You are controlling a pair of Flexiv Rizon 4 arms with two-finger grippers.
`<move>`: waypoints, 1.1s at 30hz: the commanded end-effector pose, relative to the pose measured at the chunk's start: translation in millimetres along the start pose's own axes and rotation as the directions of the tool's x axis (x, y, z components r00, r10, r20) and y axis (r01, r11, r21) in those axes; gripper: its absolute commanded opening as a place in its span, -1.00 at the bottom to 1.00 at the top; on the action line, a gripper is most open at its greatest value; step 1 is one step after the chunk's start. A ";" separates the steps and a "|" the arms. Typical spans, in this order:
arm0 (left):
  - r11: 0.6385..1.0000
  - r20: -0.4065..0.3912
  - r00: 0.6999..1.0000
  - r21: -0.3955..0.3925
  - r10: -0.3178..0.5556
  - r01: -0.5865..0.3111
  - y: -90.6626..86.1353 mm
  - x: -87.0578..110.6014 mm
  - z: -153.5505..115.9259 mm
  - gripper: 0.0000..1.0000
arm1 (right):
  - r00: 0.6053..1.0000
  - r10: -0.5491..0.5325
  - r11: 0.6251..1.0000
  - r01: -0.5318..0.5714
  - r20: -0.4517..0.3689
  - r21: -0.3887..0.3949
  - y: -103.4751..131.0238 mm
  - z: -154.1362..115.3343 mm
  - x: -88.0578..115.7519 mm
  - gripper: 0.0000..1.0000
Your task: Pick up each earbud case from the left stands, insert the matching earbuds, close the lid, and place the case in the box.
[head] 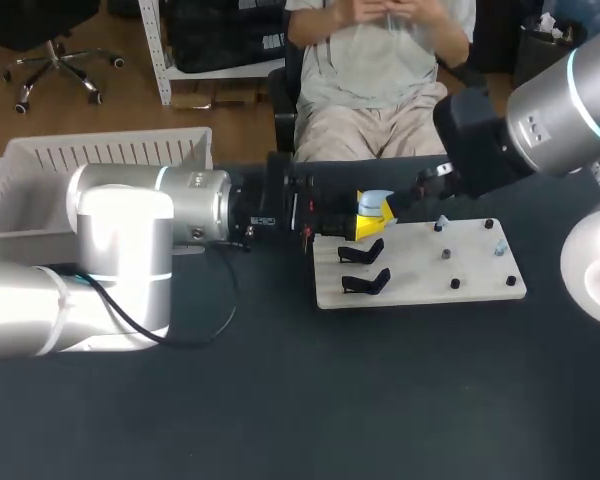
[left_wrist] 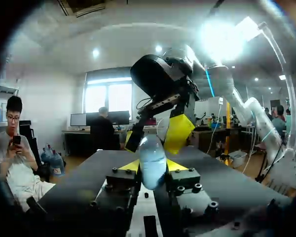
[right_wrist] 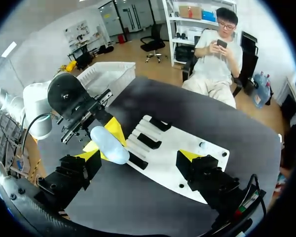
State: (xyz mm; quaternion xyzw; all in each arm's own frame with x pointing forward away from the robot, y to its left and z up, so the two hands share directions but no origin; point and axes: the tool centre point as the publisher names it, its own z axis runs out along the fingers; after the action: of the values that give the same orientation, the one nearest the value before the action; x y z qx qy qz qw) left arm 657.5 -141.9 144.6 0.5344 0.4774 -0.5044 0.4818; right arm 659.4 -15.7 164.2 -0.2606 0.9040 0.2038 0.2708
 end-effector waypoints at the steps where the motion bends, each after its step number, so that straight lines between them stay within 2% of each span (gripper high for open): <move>1: 1.000 0.003 1.000 0.000 0.002 -0.002 0.0 1.0 1.1 -1.00 | 1.000 0.005 1.000 -0.005 0.012 0.019 -0.4 1.3 -3.7 1.00; 8: 1.000 0.003 1.000 0.000 0.002 -0.002 0.0 1.0 1.1 -1.00 | 0.997 -0.005 0.999 0.000 0.080 0.053 -5.3 -14.2 -17.3 1.00; 12: 1.000 0.003 1.000 0.000 0.002 -0.002 0.0 1.0 1.1 -1.00 | 0.996 -0.041 0.992 0.031 0.080 0.122 -17.3 -30.1 -22.3 1.00; 15: 1.000 0.003 1.000 0.000 0.002 -0.002 0.0 1.0 1.1 -1.00 | 0.998 -0.063 0.979 0.056 0.027 0.198 -32.3 -42.7 -17.7 1.00; 18: 1.000 0.003 1.000 0.000 0.002 -0.002 0.0 1.0 1.1 -1.00 | 0.993 -0.073 0.953 0.096 -0.088 0.287 -54.3 -51.8 -5.9 1.00; 22: 1.000 0.003 1.000 0.000 0.002 -0.002 0.0 1.0 1.1 -1.00 | 0.979 -0.057 0.914 0.130 -0.195 0.383 -79.8 -58.8 10.7 1.00; 27: 1.000 0.003 1.000 0.000 0.002 -0.002 0.0 1.0 1.1 -1.00 | 0.948 -0.017 0.888 0.160 -0.317 0.431 -103.9 -57.1 36.1 1.00; 33: 1.000 0.003 1.000 0.000 0.002 -0.002 0.0 1.0 1.1 -1.00 | 0.911 0.035 0.895 0.155 -0.411 0.419 -118.9 -40.8 60.3 1.00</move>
State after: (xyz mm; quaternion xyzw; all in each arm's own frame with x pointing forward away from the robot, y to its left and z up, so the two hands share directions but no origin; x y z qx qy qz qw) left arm 657.0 -142.4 144.6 0.5348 0.4770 -0.5047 0.4814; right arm 661.4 -159.6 142.1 -0.2624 0.9521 -0.0441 0.1504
